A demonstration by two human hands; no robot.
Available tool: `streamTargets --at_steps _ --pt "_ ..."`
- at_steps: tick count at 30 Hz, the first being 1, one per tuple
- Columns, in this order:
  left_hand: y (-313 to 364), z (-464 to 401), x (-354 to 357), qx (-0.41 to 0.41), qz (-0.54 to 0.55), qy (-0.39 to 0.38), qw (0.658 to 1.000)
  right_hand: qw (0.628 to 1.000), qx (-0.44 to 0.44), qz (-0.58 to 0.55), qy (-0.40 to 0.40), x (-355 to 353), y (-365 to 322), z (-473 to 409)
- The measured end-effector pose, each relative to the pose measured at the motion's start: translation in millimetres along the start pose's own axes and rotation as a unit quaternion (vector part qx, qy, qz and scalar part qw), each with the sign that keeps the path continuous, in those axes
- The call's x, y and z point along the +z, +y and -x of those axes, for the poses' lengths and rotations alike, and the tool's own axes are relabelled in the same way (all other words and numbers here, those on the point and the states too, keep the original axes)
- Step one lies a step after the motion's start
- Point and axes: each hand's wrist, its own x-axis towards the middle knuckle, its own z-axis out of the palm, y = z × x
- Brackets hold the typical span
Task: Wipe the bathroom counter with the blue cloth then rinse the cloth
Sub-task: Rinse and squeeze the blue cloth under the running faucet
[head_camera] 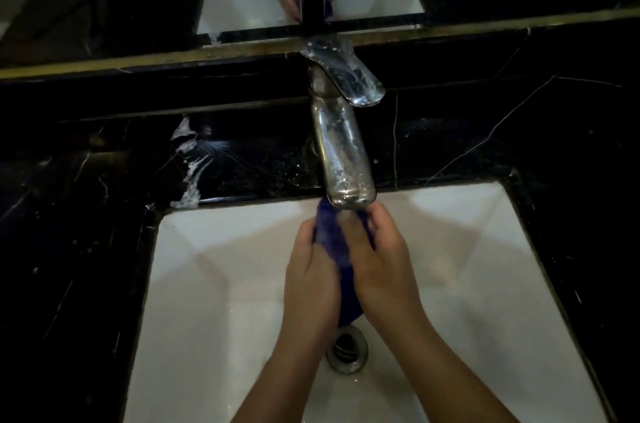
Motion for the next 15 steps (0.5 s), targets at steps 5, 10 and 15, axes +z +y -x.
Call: streamTargets --at_steps 5,10,15 --pt "-1 -12 -1 0.082 -0.075 0.031 0.993 0.999 0.023 0.036 0.018 13 -1 9" --pt "3 -9 3 0.136 -0.165 0.001 0.977 0.998 0.011 0.030 0.055 12 4 3" --pt "3 -16 -4 0.099 -0.087 0.010 0.991 1.000 0.019 0.003 0.005 17 4 2"
